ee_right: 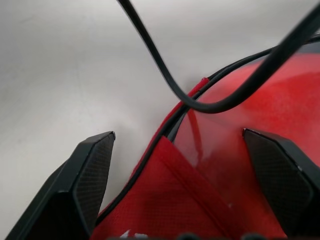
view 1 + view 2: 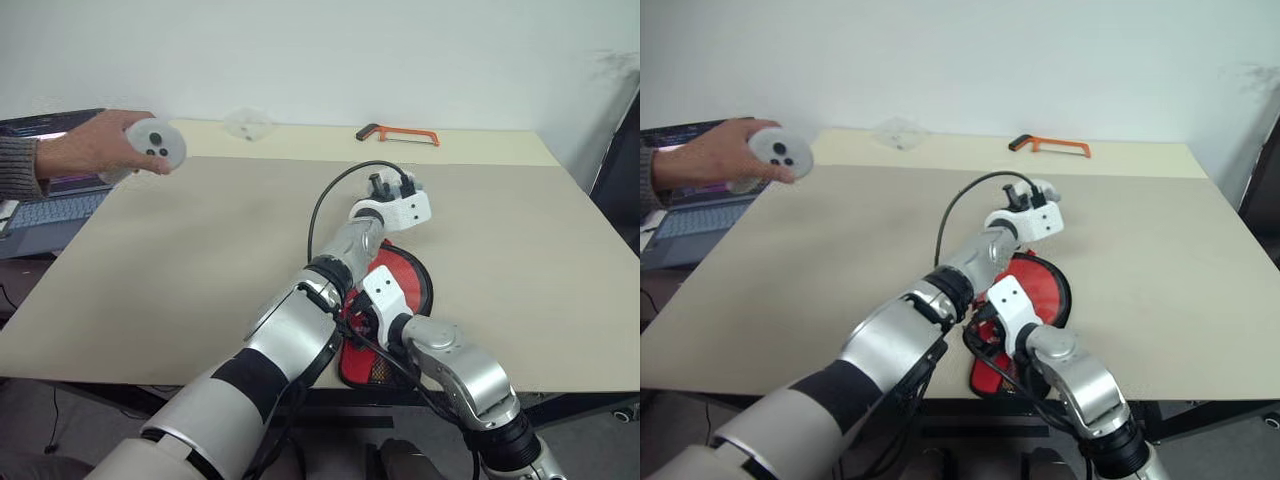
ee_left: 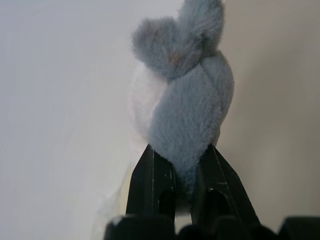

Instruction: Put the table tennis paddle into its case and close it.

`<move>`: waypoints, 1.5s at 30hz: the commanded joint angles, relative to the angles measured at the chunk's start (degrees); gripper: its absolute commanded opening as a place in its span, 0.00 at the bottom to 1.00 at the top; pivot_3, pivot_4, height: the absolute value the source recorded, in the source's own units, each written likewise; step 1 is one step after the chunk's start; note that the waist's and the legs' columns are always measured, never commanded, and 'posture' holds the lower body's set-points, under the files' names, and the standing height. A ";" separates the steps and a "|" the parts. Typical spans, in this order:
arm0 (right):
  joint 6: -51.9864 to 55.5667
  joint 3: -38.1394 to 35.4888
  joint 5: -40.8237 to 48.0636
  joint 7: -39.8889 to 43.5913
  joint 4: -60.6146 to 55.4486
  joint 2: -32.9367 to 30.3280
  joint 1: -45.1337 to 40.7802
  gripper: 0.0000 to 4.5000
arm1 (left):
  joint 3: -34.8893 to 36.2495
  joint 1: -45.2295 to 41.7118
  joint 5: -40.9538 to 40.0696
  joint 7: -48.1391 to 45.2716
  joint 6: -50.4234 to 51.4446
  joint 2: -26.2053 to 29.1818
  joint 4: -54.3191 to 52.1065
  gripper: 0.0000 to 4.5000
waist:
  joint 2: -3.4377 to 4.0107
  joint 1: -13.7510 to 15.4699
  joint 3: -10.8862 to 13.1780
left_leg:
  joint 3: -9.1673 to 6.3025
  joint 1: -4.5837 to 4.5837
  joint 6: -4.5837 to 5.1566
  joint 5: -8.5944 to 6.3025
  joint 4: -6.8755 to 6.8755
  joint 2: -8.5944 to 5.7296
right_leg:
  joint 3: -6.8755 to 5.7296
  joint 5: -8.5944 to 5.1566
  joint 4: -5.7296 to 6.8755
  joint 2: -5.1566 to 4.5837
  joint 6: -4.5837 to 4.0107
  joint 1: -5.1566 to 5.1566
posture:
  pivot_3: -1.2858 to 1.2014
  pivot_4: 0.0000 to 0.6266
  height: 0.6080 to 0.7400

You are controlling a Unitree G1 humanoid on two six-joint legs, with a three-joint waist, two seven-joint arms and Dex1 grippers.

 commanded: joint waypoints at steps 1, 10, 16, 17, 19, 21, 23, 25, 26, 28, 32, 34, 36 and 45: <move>3.53 1.16 0.59 -0.60 1.21 0.41 1.95 1.00 | -2.55 -4.35 2.50 2.90 -4.42 -2.58 -2.17 0.02 | 0.00 0.13 0.00 | 0.00 0.00 0.00 0.00 -0.02 -0.01 | -0.01 0.00 -0.04 -0.01 0.00 0.01 | 0.52 0.24 1.00; 3.04 1.05 0.70 -1.52 1.95 1.05 1.49 1.00 | -11.82 -3.74 9.91 5.28 -10.01 -5.42 -1.90 0.02 | 0.00 0.35 -0.01 | 0.03 -0.02 -0.01 0.00 -0.14 -0.03 | 0.00 0.04 -0.27 -0.05 0.06 0.05 | 0.52 0.24 1.00; 2.21 1.10 0.65 -1.18 2.82 0.97 1.33 1.00 | -14.27 -1.65 11.49 3.43 -11.44 -5.78 -1.65 0.02 | 0.00 0.62 -0.08 | 0.04 0.02 -0.02 -0.01 -0.12 -0.03 | 0.00 0.05 -0.31 -0.06 0.08 0.10 | 0.52 0.24 1.00; 2.05 1.07 0.66 -1.08 2.96 0.88 1.31 1.00 | -14.07 -1.14 11.19 2.40 -11.39 -5.69 -1.60 0.02 | -0.01 0.62 -0.09 | 0.04 0.02 -0.01 -0.01 -0.12 -0.04 | 0.00 0.05 -0.31 -0.06 0.08 0.11 | 0.52 0.24 1.00; 1.71 1.01 0.67 -0.82 3.29 0.67 1.20 1.00 | -12.62 -0.03 9.60 0.08 -10.89 -5.44 -1.56 0.02 | 0.00 0.62 -0.19 | 0.04 0.02 -0.01 -0.01 -0.12 -0.03 | 0.00 0.05 -0.32 -0.06 0.08 0.11 | 0.52 0.24 1.00; 1.40 0.82 0.68 -0.54 3.68 0.53 1.04 1.00 | -11.36 0.76 8.51 -1.78 -10.10 -5.18 -1.54 0.02 | -0.01 0.62 -0.41 | 0.05 0.04 -0.01 -0.01 -0.14 -0.03 | 0.00 0.05 -0.35 -0.06 0.08 0.12 | 0.52 0.24 1.00; 0.88 0.62 0.63 -0.10 4.44 0.31 0.64 1.00 | -11.40 1.72 8.68 -3.34 -10.57 -4.50 -1.57 0.02 | -0.01 0.62 -0.60 | 0.04 0.08 -0.01 -0.01 -0.18 -0.02 | -0.01 0.05 -0.42 -0.06 0.08 0.18 | 0.52 0.24 1.00; 0.42 0.47 0.59 0.29 5.19 0.17 0.09 1.00 | -10.87 2.71 8.04 -6.35 -11.33 -3.58 -1.61 0.18 | -0.01 0.61 -0.76 | 0.03 0.17 -0.01 -0.01 -0.23 -0.02 | -0.02 0.05 -0.51 -0.06 0.08 0.32 | 0.52 0.24 1.00; 0.23 0.34 0.59 0.55 5.49 0.05 -0.15 1.00 | -10.46 3.01 7.61 -7.37 -11.32 -3.24 -1.65 0.24 | -0.03 0.59 -0.90 | 0.04 0.27 -0.02 -0.02 -0.26 -0.02 | -0.02 0.05 -0.57 -0.06 0.08 0.42 | 0.52 0.24 1.00; -0.16 0.03 0.56 1.07 6.10 -0.22 -0.57 1.00 | -9.85 3.53 7.11 -9.14 -11.92 -2.48 -1.81 0.39 | 0.01 0.58 -1.09 | 0.05 0.35 -0.02 -0.02 -0.27 -0.02 | -0.01 0.07 -0.59 -0.06 0.10 0.48 | 0.52 0.24 1.00; -1.12 -0.81 0.58 2.17 7.59 -1.12 -1.61 1.00 | -8.15 4.78 4.94 -14.95 -14.08 -1.16 -2.18 0.69 | 0.02 0.51 -1.15 | 0.05 0.47 -0.02 -0.02 -0.26 -0.02 | 0.02 0.10 -0.59 -0.06 -0.03 0.53 | 0.52 0.24 1.00; -1.69 -1.13 0.47 2.61 8.41 -1.56 -2.14 1.00 | -7.40 5.22 4.10 -17.14 -14.94 -0.43 -2.40 0.84 | 0.02 0.49 -1.15 | 0.05 0.47 -0.02 -0.02 -0.26 -0.02 | 0.03 0.11 -0.59 -0.06 -0.08 0.53 | 0.52 0.24 1.00; -2.17 -1.31 0.26 2.95 9.23 -1.83 -2.90 1.00 | -6.67 5.46 3.12 -19.09 -15.98 0.80 -2.67 0.99 | 0.02 0.48 -1.14 | 0.06 0.46 -0.02 -0.02 -0.26 -0.02 | 0.05 0.13 -0.59 -0.06 -0.11 0.52 | 0.52 0.24 1.00; -4.73 -3.70 1.00 7.13 13.00 -4.94 -7.50 1.00 | 4.07 4.26 -10.01 -39.42 -22.43 8.20 -5.12 0.99 | 0.04 0.37 -1.11 | 0.06 0.27 0.00 -0.01 -0.30 -0.01 | 0.05 0.25 -0.66 -0.05 0.07 0.40 | 0.52 0.24 1.00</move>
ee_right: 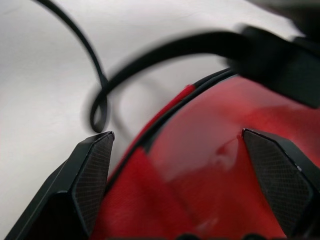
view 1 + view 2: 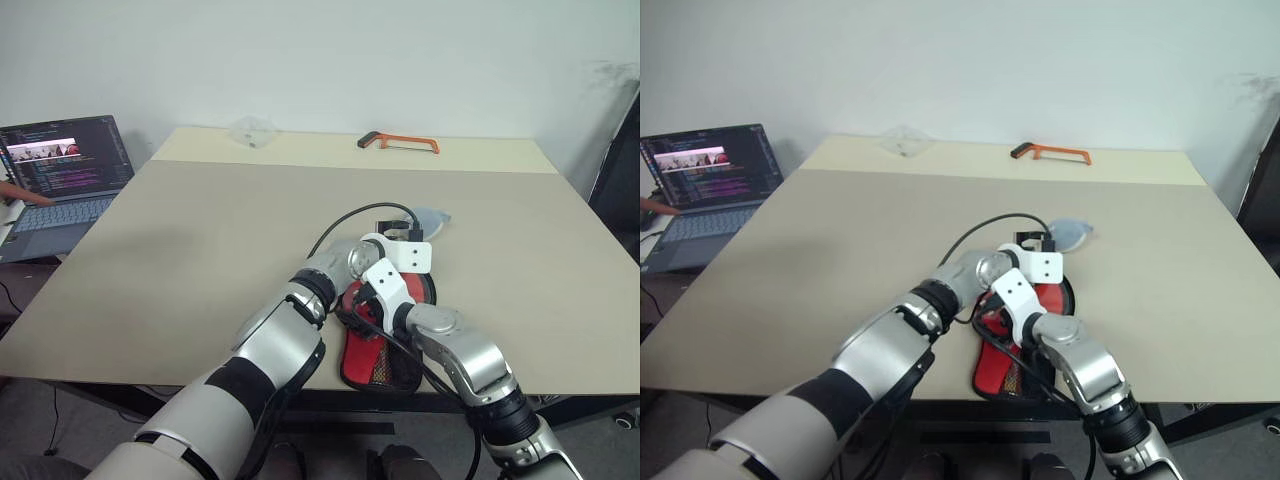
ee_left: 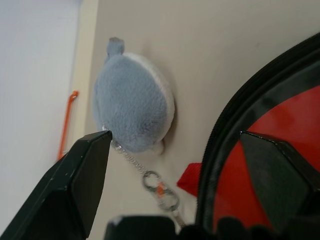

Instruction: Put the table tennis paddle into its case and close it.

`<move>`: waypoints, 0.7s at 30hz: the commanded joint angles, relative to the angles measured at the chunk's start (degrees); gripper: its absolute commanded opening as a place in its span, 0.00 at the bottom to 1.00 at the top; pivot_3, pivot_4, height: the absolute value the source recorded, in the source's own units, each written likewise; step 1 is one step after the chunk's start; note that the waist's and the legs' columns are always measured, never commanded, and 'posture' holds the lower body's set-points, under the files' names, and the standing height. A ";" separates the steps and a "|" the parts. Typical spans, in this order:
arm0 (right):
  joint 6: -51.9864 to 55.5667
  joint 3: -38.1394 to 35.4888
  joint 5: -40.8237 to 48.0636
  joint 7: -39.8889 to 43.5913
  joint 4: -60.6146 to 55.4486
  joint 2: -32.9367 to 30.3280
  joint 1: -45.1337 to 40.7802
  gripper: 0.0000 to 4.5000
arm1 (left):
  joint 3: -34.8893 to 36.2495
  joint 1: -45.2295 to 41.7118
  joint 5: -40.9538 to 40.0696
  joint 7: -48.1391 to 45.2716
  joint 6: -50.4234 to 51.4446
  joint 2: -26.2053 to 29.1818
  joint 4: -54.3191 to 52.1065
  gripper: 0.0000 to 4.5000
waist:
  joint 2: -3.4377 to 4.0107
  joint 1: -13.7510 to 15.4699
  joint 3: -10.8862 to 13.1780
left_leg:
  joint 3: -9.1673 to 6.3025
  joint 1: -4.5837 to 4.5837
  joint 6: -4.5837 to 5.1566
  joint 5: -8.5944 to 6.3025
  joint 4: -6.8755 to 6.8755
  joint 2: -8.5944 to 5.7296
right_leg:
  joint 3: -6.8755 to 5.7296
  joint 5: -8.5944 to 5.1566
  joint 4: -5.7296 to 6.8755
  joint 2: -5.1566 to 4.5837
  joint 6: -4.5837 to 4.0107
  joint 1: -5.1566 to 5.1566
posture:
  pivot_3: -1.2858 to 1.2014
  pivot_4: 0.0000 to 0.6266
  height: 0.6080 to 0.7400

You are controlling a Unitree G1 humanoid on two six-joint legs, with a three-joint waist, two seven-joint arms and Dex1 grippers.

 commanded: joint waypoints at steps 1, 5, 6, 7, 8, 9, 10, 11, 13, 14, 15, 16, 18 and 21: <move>0.03 -1.32 0.87 2.13 1.93 -1.86 -0.65 1.00 | 6.15 -2.27 -7.43 -8.29 -2.29 3.07 -3.58 0.99 | 0.02 -0.02 0.03 | 0.00 -0.02 0.00 0.00 -0.02 0.00 | 0.00 0.00 0.00 0.00 -0.01 -0.02 | 0.52 0.24 1.00; -0.94 -1.75 2.32 6.35 1.12 -4.64 -1.27 1.00 | 11.81 -3.83 -13.97 -15.03 -2.73 8.02 -5.89 0.99 | 0.05 -0.03 0.07 | -0.04 -0.10 0.01 0.01 -0.13 0.01 | -0.04 -0.04 -0.01 0.03 -0.05 -0.11 | 0.52 0.24 1.00; -1.25 -1.49 2.75 7.72 0.41 -5.63 -1.27 1.00 | 12.92 -3.88 -15.36 -16.64 -2.97 9.45 -6.49 0.99 | 0.06 -0.03 0.07 | -0.04 -0.11 0.01 0.01 -0.15 0.01 | -0.04 -0.05 -0.01 0.03 -0.05 -0.11 | 0.52 0.24 1.00; -1.60 -1.29 3.39 9.27 -0.46 -6.72 -1.17 1.00 | 13.96 -3.84 -16.63 -18.13 -3.17 10.75 -7.09 0.99 | 0.06 -0.02 0.08 | -0.04 -0.11 0.01 0.00 -0.17 0.01 | -0.05 -0.06 -0.03 0.03 -0.05 -0.11 | 0.52 0.24 1.00; -2.14 -1.24 4.07 11.03 -1.36 -7.97 -0.95 1.00 | 14.93 -3.78 -17.87 -19.40 -2.97 11.83 -7.63 0.99 | 0.07 -0.02 0.08 | -0.04 -0.11 0.01 0.00 -0.18 0.01 | -0.05 -0.07 -0.04 0.03 -0.05 -0.11 | 0.52 0.24 1.00; -2.58 -1.22 4.90 13.23 -2.80 -9.66 -0.66 1.00 | 16.39 -3.50 -19.69 -21.52 -2.55 13.39 -8.38 0.99 | 0.07 -0.02 0.09 | -0.03 -0.11 0.01 0.00 -0.20 0.00 | -0.05 -0.07 -0.05 0.02 -0.04 -0.11 | 0.52 0.24 1.00; -3.20 -1.55 5.80 15.39 -4.08 -11.46 -0.30 1.00 | 17.37 -3.14 -21.00 -23.32 -2.29 14.71 -9.11 0.99 | 0.07 -0.02 0.14 | -0.03 -0.12 0.01 0.00 -0.21 0.00 | -0.06 -0.08 -0.06 0.02 -0.04 -0.11 | 0.52 0.24 1.00; -3.59 -2.14 6.85 17.43 -5.28 -13.26 0.00 1.00 | 18.22 -2.71 -22.21 -25.11 -2.11 15.88 -9.83 0.99 | 0.06 0.04 0.24 | -0.03 -0.12 0.01 0.00 -0.22 0.00 | -0.07 -0.08 -0.06 0.02 -0.05 -0.11 | 0.52 0.24 1.00; -3.27 -4.29 9.10 20.69 -7.06 -16.67 -0.02 1.00 | 20.48 -1.55 -25.73 -29.84 0.04 17.54 -11.40 0.99 | 0.05 0.04 0.43 | -0.05 -0.13 0.01 0.00 -0.22 0.02 | -0.09 -0.09 -0.06 0.03 -0.06 -0.12 | 0.52 0.24 1.00; -2.99 -5.50 10.13 21.83 -7.78 -18.10 -0.33 1.00 | 21.67 -0.59 -27.72 -32.31 1.22 18.27 -12.49 0.99 | 0.06 0.04 0.48 | -0.05 -0.14 0.01 0.00 -0.22 0.01 | -0.10 -0.09 -0.05 0.02 -0.07 -0.12 | 0.52 0.24 1.00; -2.79 -6.68 11.16 22.84 -8.39 -19.43 -0.71 1.00 | 22.67 0.62 -29.59 -34.79 2.39 18.93 -13.89 0.99 | 0.05 0.01 0.52 | -0.04 -0.15 0.01 0.00 -0.22 0.01 | -0.08 -0.09 -0.05 0.02 -0.07 -0.13 | 0.52 0.24 1.00; -2.65 -7.97 12.31 23.91 -8.80 -20.78 -1.18 1.00 | 23.24 2.04 -31.04 -36.87 3.23 19.44 -15.50 0.99 | 0.06 0.01 0.53 | -0.03 -0.15 0.01 0.01 -0.22 0.02 | -0.08 -0.09 -0.05 0.02 -0.07 -0.13 | 0.52 0.24 1.00; -2.08 -12.62 15.90 26.83 -9.25 -23.82 -3.19 1.00 | 24.06 7.31 -35.37 -42.71 7.36 20.05 -22.83 0.99 | 0.13 -0.08 0.57 | -0.04 -0.14 0.01 0.01 -0.22 0.03 | -0.09 -0.09 -0.03 0.02 -0.08 -0.13 | 0.52 0.24 1.00; -2.38 -17.91 19.58 29.00 -7.30 -26.64 -6.54 1.00 | 23.95 14.71 -39.89 -45.69 15.62 19.83 -35.64 0.99 | 0.16 -0.39 0.66 | -0.04 -0.13 0.02 0.01 -0.21 0.05 | -0.09 -0.06 0.00 0.01 -0.12 -0.13 | 0.52 0.24 1.00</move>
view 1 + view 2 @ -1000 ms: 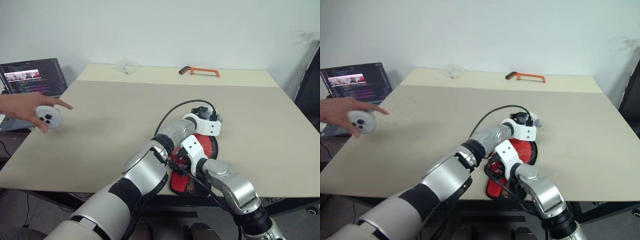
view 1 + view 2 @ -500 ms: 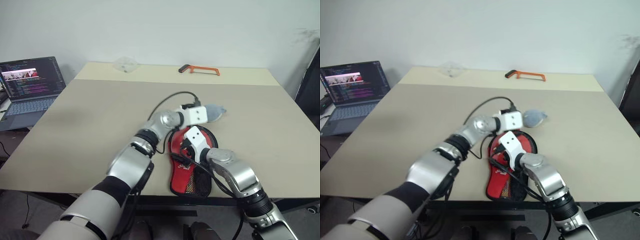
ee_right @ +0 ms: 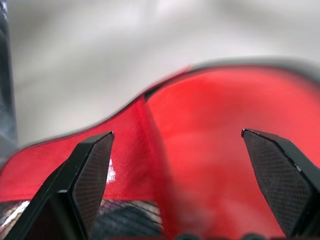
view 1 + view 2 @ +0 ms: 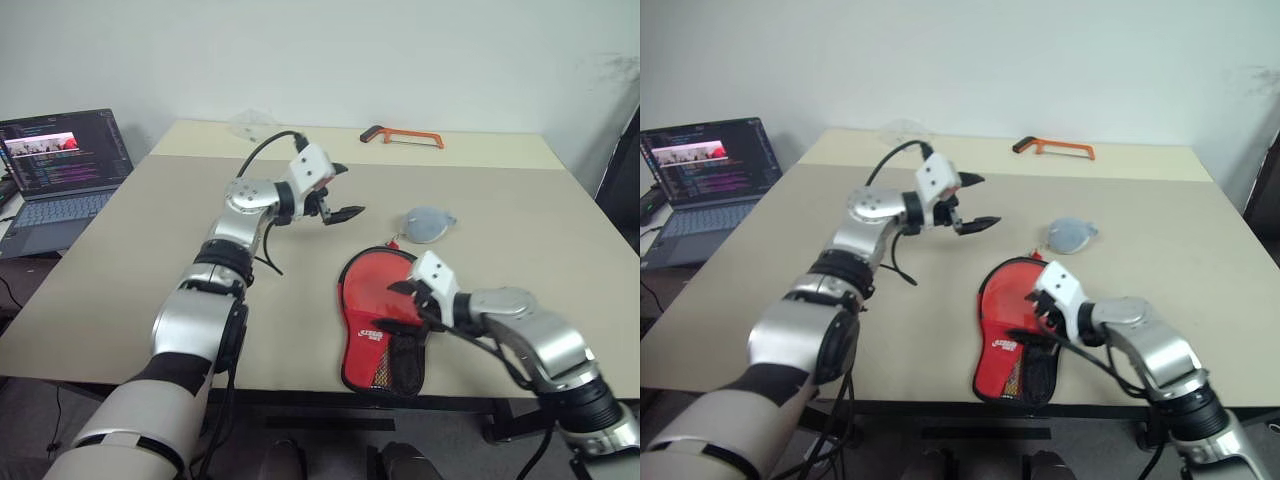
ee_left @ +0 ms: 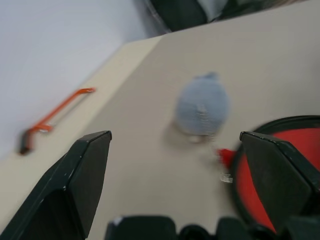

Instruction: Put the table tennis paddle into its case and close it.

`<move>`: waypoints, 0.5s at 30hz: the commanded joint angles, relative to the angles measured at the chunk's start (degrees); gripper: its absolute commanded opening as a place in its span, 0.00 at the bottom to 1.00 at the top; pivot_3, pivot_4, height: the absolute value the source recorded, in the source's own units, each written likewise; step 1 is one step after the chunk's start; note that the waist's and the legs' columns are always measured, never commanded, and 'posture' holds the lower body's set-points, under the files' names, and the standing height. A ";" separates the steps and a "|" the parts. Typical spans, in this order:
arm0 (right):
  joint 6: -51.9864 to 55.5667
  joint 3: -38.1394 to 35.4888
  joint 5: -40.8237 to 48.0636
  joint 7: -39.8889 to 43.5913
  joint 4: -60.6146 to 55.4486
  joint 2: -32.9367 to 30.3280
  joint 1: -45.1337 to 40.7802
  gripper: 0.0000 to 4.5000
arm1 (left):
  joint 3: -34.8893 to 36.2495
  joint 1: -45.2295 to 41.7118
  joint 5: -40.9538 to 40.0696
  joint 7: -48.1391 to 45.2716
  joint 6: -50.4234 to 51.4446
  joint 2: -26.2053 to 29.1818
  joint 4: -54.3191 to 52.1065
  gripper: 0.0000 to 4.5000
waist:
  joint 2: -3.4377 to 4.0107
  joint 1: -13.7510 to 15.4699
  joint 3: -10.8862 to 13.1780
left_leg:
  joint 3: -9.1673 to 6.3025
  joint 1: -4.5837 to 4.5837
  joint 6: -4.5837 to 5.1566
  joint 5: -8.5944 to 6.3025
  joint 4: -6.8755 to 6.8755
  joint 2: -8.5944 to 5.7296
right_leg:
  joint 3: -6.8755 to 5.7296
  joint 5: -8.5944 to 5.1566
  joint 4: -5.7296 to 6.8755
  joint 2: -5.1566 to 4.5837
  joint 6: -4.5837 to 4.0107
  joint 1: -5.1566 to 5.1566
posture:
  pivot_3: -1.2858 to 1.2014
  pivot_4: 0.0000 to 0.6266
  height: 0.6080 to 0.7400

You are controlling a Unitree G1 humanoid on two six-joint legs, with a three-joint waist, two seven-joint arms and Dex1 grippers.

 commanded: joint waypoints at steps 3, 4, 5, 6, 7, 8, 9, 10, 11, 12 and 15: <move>-4.43 -7.94 2.23 1.41 6.44 -2.67 -8.70 1.00 | -1.29 10.46 -5.81 0.21 12.45 -2.29 -21.97 0.99 | -0.03 -0.20 0.06 | -0.05 0.00 0.01 0.01 0.02 0.03 | -0.03 0.01 0.02 0.02 -0.02 0.01 | 0.52 0.24 1.00; -5.54 -7.87 1.43 1.12 8.45 -2.80 -9.93 1.00 | -1.59 11.89 -5.97 1.34 14.17 -2.85 -24.37 0.99 | -0.03 -0.18 0.06 | -0.05 0.00 0.01 0.01 0.03 0.02 | -0.03 0.01 0.01 0.01 -0.02 0.03 | 0.52 0.24 1.00; -7.08 -7.11 -0.75 -0.42 12.93 -2.57 -12.52 1.00 | -2.30 13.74 -5.76 2.82 15.53 -3.88 -26.67 0.99 | -0.03 -0.12 0.06 | -0.05 0.00 0.01 0.01 0.08 0.01 | -0.04 0.01 0.02 0.01 -0.03 0.05 | 0.52 0.24 1.00; -8.35 -6.53 -2.28 -1.36 16.36 -2.38 -14.36 1.00 | -2.89 14.93 -5.58 3.91 16.57 -4.57 -28.24 0.99 | -0.03 -0.09 0.07 | -0.06 0.01 0.02 0.01 0.13 0.01 | -0.04 0.01 0.03 0.01 -0.01 0.06 | 0.52 0.24 1.00; -10.69 -6.21 -5.33 -6.04 24.26 -0.48 -18.79 1.00 | -3.94 17.13 -5.27 5.83 17.91 -6.19 -30.17 0.99 | -0.03 -0.12 0.07 | -0.06 0.01 0.02 0.01 0.15 0.00 | -0.03 0.02 0.03 0.00 0.00 0.07 | 0.52 0.24 1.00; -12.59 -6.02 -7.49 -9.33 30.16 0.94 -22.04 1.00 | -4.70 18.66 -5.07 7.27 19.00 -7.31 -31.61 0.99 | 0.02 -0.32 0.07 | -0.04 0.02 0.02 0.01 0.19 0.01 | -0.01 0.03 0.03 0.00 0.02 0.08 | 0.52 0.24 1.00; -14.08 -6.21 -8.87 -11.91 35.19 2.29 -24.73 1.00 | -5.37 19.78 -4.78 8.53 19.66 -8.08 -32.71 0.99 | 0.05 -0.32 0.09 | 0.01 0.07 0.03 0.01 0.26 0.00 | 0.06 0.06 0.04 0.00 0.07 0.12 | 0.52 0.24 1.00; -16.05 -6.48 -10.44 -15.46 42.67 4.14 -28.42 1.00 | -6.40 21.26 -3.82 10.63 20.16 -9.17 -33.59 0.99 | 0.04 -0.34 0.09 | 0.03 0.07 0.05 0.03 0.26 -0.02 | 0.09 0.09 0.04 -0.02 0.11 0.12 | 0.52 0.24 1.00; -18.71 -6.16 -12.04 -17.76 49.53 5.60 -31.41 1.00 | -7.28 22.41 -2.53 13.33 20.52 -10.16 -33.86 0.99 | 0.06 -0.58 0.10 | 0.04 0.08 0.06 0.04 0.30 -0.02 | 0.09 0.10 0.03 -0.03 0.12 0.13 | 0.52 0.24 1.00; -21.66 -5.95 -13.47 -19.77 56.02 7.06 -34.14 1.00 | -8.02 23.48 -1.25 16.08 20.50 -11.05 -34.04 0.99 | 0.07 -0.51 0.11 | 0.07 0.09 0.07 0.04 0.32 -0.01 | 0.13 0.13 0.05 -0.03 0.10 0.13 | 0.52 0.24 1.00; -28.69 -7.39 -15.22 -25.33 72.42 10.78 -40.86 1.00 | -8.92 25.08 0.95 22.60 21.04 -12.90 -33.42 0.99 | 0.10 -0.56 0.13 | 0.07 0.11 0.09 0.05 0.27 0.00 | 0.14 0.24 0.06 0.00 -0.07 0.12 | 0.52 0.24 1.00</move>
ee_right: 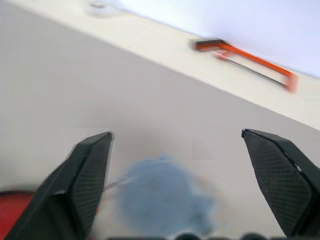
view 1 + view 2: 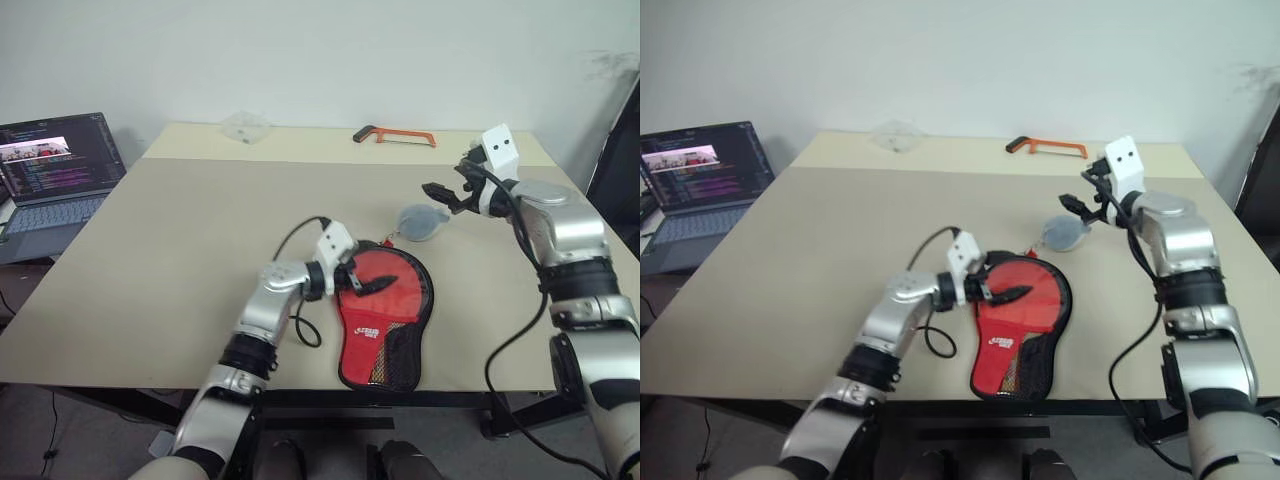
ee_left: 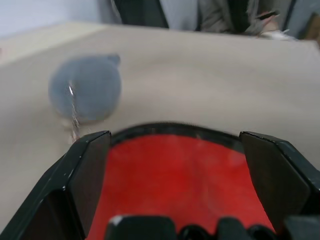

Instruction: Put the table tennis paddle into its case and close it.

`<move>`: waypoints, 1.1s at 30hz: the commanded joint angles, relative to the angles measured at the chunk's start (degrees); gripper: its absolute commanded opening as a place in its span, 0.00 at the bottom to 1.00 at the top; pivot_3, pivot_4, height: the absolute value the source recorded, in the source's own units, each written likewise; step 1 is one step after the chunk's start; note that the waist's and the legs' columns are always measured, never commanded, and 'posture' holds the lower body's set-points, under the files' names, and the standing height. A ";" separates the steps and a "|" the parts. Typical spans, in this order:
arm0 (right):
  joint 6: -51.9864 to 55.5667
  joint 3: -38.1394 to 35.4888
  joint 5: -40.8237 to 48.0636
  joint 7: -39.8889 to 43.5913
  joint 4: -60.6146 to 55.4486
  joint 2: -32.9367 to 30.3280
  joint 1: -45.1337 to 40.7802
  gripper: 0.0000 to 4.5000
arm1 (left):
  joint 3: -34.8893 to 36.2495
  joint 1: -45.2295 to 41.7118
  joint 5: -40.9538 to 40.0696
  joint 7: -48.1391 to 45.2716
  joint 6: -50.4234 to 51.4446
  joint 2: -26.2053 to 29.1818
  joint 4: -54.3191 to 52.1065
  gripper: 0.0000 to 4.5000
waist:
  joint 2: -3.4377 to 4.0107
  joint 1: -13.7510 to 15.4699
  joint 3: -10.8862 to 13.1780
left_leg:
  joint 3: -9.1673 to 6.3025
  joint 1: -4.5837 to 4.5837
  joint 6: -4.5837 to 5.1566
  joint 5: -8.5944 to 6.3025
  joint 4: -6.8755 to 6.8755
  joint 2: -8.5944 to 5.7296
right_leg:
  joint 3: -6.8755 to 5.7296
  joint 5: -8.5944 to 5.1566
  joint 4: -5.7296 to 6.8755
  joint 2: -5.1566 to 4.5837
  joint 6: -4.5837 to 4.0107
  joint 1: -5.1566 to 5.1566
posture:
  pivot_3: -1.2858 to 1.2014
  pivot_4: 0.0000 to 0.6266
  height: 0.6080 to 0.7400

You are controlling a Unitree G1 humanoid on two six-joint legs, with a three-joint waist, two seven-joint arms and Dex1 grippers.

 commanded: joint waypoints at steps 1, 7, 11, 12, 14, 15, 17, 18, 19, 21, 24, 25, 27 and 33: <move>-8.42 -2.64 -1.50 -5.49 14.64 2.51 -5.77 1.00 | -0.33 0.19 2.30 7.37 0.09 -1.11 -1.41 0.99 | 0.01 0.09 0.02 | -0.03 -0.01 0.00 0.00 -0.04 0.00 | -0.03 0.01 -0.01 0.00 -0.03 -0.01 | 0.52 0.24 1.00; -14.16 -4.60 -2.58 -9.57 27.56 6.73 -9.73 1.00 | -0.78 1.76 3.01 13.81 1.73 -2.87 -1.24 0.99 | 0.07 0.24 0.06 | 0.02 -0.06 0.00 -0.01 -0.18 -0.07 | -0.03 0.01 -0.09 -0.06 -0.04 -0.02 | 0.52 0.24 1.00; -13.54 -6.79 -2.16 -12.80 30.09 8.40 -10.12 1.00 | -1.33 2.78 2.97 14.64 3.12 -2.51 -3.20 0.99 | 0.08 0.21 0.06 | 0.00 -0.05 0.00 0.00 -0.21 -0.08 | -0.05 0.01 -0.06 -0.08 -0.05 -0.02 | 0.52 0.24 1.00; -13.19 -7.20 -2.19 -13.44 30.44 8.72 -10.06 1.00 | -1.46 3.08 2.97 14.69 3.42 -2.36 -3.84 0.99 | 0.09 0.21 0.06 | 0.00 -0.04 0.00 0.00 -0.21 -0.08 | -0.05 0.01 -0.05 -0.07 -0.05 -0.02 | 0.52 0.24 1.00; -11.70 -7.70 -2.57 -14.90 31.09 9.33 -9.66 1.00 | -1.67 3.50 3.01 14.87 4.22 -2.10 -5.12 0.99 | 0.09 0.18 0.05 | -0.01 -0.04 -0.01 0.00 -0.20 -0.08 | -0.06 0.01 -0.04 -0.07 -0.05 -0.02 | 0.52 0.24 1.00; -10.51 -8.00 -2.51 -15.23 31.37 9.69 -9.34 1.00 | -1.75 3.55 3.01 15.02 4.68 -2.08 -5.62 0.99 | 0.09 0.17 0.05 | -0.01 -0.04 0.00 0.00 -0.20 -0.08 | -0.05 0.01 -0.04 -0.07 -0.05 -0.02 | 0.52 0.24 1.00; -8.88 -8.51 -2.31 -15.80 31.68 10.43 -8.68 1.00 | -2.11 3.65 3.02 15.21 5.39 -1.99 -6.63 0.99 | 0.09 0.17 0.05 | -0.01 -0.03 0.00 0.00 -0.20 -0.07 | -0.05 0.01 -0.04 -0.07 -0.05 -0.02 | 0.52 0.24 1.00; -8.12 -9.09 -2.00 -16.12 31.77 10.82 -8.42 1.00 | -2.27 3.60 3.01 15.28 5.67 -1.97 -6.98 0.99 | 0.10 0.17 0.05 | -0.01 -0.02 0.00 0.00 -0.20 -0.07 | -0.05 0.01 -0.03 -0.06 -0.05 -0.02 | 0.52 0.24 1.00; -7.46 -9.63 -1.73 -16.20 31.82 11.17 -8.21 1.00 | -2.36 3.43 3.00 15.41 5.90 -2.05 -7.06 0.99 | 0.10 0.17 0.05 | -0.01 -0.02 0.00 0.00 -0.20 -0.07 | -0.05 0.01 -0.03 -0.06 -0.05 -0.02 | 0.52 0.24 1.00; -6.86 -10.07 -1.90 -16.15 31.78 11.82 -7.81 1.00 | -2.52 2.60 2.98 15.78 6.14 -2.46 -6.36 0.99 | 0.10 0.17 0.05 | -0.01 -0.03 0.00 0.00 -0.20 -0.07 | -0.05 0.01 -0.03 -0.06 -0.05 -0.02 | 0.52 0.24 1.00; -6.70 -10.71 -2.10 -16.61 31.70 12.53 -7.37 1.00 | -3.10 0.81 2.67 16.06 6.18 -4.07 -4.37 0.99 | 0.10 0.31 0.05 | -0.01 -0.03 0.00 0.00 -0.20 -0.08 | -0.06 0.01 -0.03 -0.06 -0.05 -0.01 | 0.52 0.24 1.00; -6.71 -10.99 -2.09 -16.86 31.69 12.68 -7.27 1.00 | -3.41 0.26 2.64 16.05 6.22 -4.76 -3.54 0.99 | 0.10 0.41 0.05 | -0.02 -0.03 0.00 0.00 -0.20 -0.08 | -0.07 0.01 -0.03 -0.06 -0.05 -0.01 | 0.52 0.24 1.00; -7.03 -11.47 -2.16 -17.45 31.62 12.84 -7.17 1.00 | -3.92 -0.69 2.90 16.18 6.22 -5.84 -1.68 0.99 | 0.10 0.45 0.05 | -0.02 -0.04 -0.01 0.00 -0.18 -0.10 | -0.07 0.01 -0.04 -0.07 -0.04 0.00 | 0.52 0.24 1.00; -8.07 -12.76 -2.14 -18.87 31.40 12.64 -7.33 0.64 | -4.39 -1.79 3.50 17.57 11.43 -7.16 3.53 1.00 | 0.12 0.36 0.04 | -0.04 -0.02 0.00 0.00 -0.19 -0.09 | -0.08 0.01 -0.05 -0.06 -0.03 0.00 | 0.52 0.24 1.00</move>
